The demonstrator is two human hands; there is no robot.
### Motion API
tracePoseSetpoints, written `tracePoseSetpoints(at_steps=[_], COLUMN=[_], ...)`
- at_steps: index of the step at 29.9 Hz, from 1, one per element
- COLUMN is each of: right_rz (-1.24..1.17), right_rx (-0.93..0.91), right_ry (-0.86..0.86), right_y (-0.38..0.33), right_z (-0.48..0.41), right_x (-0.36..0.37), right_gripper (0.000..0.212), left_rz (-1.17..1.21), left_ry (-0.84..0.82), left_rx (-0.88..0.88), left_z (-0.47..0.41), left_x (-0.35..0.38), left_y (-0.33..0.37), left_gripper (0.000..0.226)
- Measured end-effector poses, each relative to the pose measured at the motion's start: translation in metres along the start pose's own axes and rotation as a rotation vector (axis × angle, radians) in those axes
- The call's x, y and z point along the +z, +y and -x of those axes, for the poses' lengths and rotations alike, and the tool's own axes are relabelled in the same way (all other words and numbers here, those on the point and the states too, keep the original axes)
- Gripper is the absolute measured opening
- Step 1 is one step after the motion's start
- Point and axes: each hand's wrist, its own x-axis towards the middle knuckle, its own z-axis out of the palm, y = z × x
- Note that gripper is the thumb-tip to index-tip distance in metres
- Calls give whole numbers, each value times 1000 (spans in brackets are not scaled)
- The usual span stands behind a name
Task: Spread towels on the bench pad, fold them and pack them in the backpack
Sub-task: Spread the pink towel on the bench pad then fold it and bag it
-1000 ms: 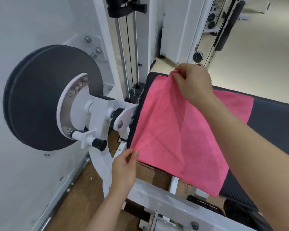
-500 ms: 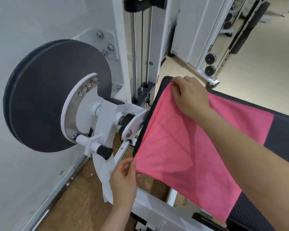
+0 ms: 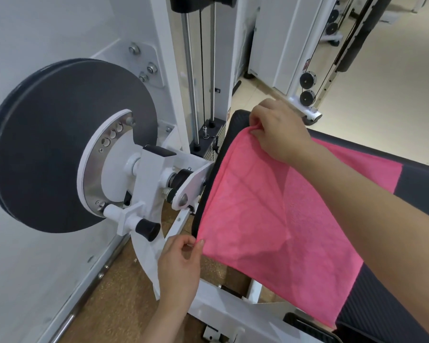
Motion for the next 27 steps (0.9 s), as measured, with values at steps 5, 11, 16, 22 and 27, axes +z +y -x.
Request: tracePoseSetpoints(at_steps=[5,11,16,22,27], right_rz=[-356,-516,-724,-1052,-976], right_rx=[139,331,391,469,632], right_ry=[54,-44,-39,86,149], right_y=[9,23,31,45,64], right_z=[32,124,206,293,319], right_x=[-54,-125,-185,-237,-235], right_gripper=[19,17,11,10,24], left_rz=[235,341,446,549,353], left_ry=[-9,-75,-219,-487,-461], left_rx=[-73,49,188,323,438], left_z=[5,10,21,36,26], left_x=[-27,-56,-77,-83,-44], left_y=[10,45,97,158,193], left_gripper=[8,15,11,43,17])
